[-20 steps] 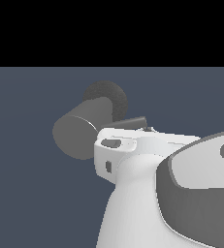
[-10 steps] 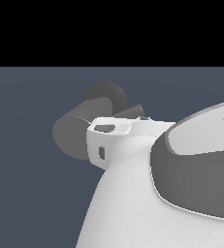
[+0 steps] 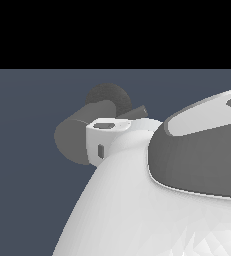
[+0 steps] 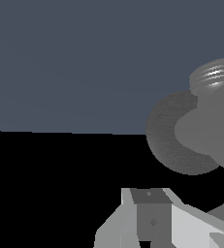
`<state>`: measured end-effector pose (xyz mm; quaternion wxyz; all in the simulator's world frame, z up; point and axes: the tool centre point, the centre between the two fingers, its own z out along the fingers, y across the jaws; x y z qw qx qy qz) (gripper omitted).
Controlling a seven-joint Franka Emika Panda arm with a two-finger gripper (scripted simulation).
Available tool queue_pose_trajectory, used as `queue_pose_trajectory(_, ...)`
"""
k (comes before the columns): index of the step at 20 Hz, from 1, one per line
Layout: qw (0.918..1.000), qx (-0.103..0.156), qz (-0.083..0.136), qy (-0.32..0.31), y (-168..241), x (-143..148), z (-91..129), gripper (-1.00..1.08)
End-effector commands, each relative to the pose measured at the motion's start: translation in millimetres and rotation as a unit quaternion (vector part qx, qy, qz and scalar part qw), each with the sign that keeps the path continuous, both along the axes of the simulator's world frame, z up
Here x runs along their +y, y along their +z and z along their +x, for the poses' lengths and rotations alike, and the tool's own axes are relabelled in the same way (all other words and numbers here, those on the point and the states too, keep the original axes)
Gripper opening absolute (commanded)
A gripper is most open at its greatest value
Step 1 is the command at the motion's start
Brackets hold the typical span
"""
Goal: Turn on the faucet by rotating a designated handle.
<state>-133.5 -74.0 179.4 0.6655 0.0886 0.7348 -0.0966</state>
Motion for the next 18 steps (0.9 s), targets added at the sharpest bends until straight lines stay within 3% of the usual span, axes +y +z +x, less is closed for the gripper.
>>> queue_pose_trajectory(1,0.9993,-0.031,-0.002,0.022,30.2,24.3,7.4,-1.0)
queue_pose_trajectory(16,0.9984,-0.048,-0.003,0.031,73.1,56.1,14.2,-1.0)
queue_pose_trajectory(17,0.9998,-0.01,-0.001,0.015,40.6,40.0,7.0,-1.0)
queue_pose_trajectory(18,0.9998,-0.011,-0.002,0.015,42.9,42.9,7.8,-1.0)
